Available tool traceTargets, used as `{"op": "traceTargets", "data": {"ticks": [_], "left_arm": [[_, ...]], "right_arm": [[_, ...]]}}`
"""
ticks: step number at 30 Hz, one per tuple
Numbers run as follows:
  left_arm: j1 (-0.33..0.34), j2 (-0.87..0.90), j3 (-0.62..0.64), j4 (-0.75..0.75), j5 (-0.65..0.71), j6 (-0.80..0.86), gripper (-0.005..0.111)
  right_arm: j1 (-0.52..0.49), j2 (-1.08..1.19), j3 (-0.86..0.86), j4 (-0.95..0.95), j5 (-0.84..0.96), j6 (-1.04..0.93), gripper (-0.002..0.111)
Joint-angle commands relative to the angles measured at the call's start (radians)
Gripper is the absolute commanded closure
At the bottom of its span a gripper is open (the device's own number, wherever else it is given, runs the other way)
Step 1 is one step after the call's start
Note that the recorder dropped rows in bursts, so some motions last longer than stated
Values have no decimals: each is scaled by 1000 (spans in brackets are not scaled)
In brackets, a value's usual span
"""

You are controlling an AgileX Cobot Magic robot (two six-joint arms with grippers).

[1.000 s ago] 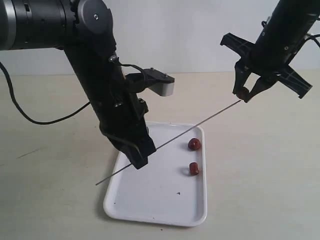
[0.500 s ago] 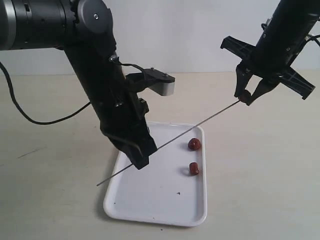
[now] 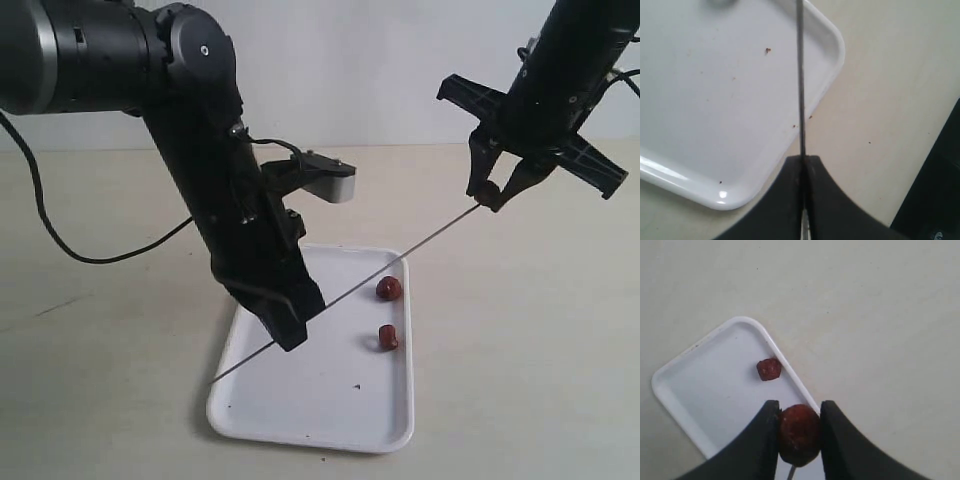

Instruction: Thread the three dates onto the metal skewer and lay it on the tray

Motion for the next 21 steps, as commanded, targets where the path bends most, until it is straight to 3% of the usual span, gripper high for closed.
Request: {"op": "traceTargets", "data": {"ticks": [1, 12, 21], "left_arm": [[-5, 2, -12, -15, -1, -5, 107], [-5, 4, -122, -15, -1, -21, 107], [-5, 22, -129, -37, -1, -23, 107]], "right_arm": [[5, -11, -6, 2, -5, -10, 81], [5, -11, -6, -30, -1, -10, 81], [5, -11, -6, 4, -1, -14, 81]]}}
